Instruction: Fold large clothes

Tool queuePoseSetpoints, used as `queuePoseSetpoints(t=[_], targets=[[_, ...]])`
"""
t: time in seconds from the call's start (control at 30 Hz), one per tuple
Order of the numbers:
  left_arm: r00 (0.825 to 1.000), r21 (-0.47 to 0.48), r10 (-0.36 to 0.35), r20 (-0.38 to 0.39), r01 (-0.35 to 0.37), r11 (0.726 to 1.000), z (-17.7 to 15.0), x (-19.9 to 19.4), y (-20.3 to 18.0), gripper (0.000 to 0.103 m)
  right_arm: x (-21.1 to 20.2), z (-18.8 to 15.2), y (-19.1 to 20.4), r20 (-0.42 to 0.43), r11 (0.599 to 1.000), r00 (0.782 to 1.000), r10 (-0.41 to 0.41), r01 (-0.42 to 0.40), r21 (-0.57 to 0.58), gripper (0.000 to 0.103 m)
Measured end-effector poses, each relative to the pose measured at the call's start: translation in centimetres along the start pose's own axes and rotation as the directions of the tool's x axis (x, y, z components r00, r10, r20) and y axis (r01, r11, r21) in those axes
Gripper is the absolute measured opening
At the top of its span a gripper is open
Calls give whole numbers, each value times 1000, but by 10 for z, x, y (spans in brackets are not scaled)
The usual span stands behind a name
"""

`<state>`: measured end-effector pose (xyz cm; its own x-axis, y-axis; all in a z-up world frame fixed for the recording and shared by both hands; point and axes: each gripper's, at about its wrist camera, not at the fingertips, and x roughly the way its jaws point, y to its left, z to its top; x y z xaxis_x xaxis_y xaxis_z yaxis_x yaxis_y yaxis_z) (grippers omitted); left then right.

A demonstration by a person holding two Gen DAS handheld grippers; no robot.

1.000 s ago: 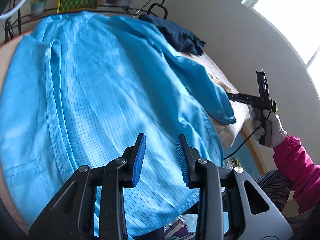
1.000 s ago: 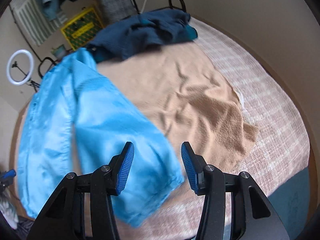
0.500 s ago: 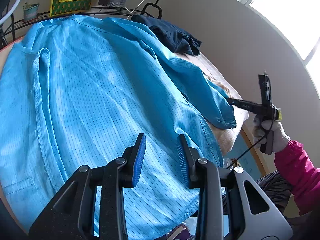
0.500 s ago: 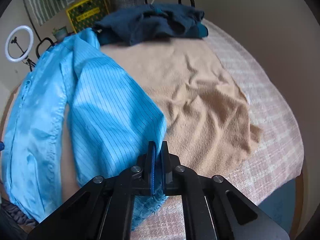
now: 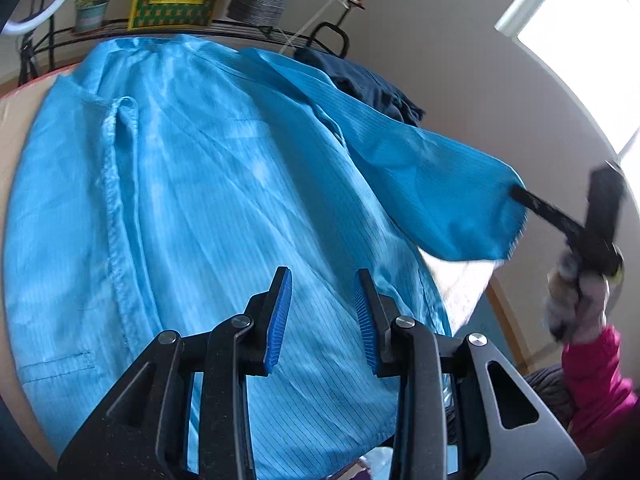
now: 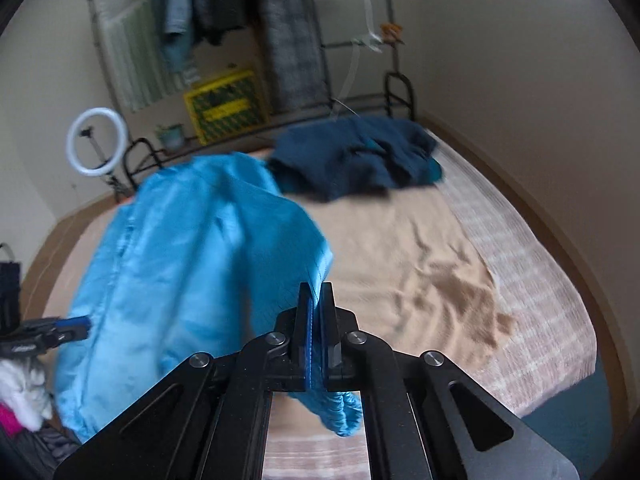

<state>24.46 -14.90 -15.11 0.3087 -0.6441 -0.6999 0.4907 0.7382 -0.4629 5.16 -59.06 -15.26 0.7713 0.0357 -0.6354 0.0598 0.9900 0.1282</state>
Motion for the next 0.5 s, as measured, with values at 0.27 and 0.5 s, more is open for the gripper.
queuePoseSetpoints(t=[0.27,0.5], targets=[[997,-110,27,70,-19,994,12,-21,30,32,1,-33,128,-65,931,975,214,-224,-290,1],[997,-218,40,70,-24,976,12,-25,59,32,26,-104,202,-277,777,926,258,-369,-510,1]])
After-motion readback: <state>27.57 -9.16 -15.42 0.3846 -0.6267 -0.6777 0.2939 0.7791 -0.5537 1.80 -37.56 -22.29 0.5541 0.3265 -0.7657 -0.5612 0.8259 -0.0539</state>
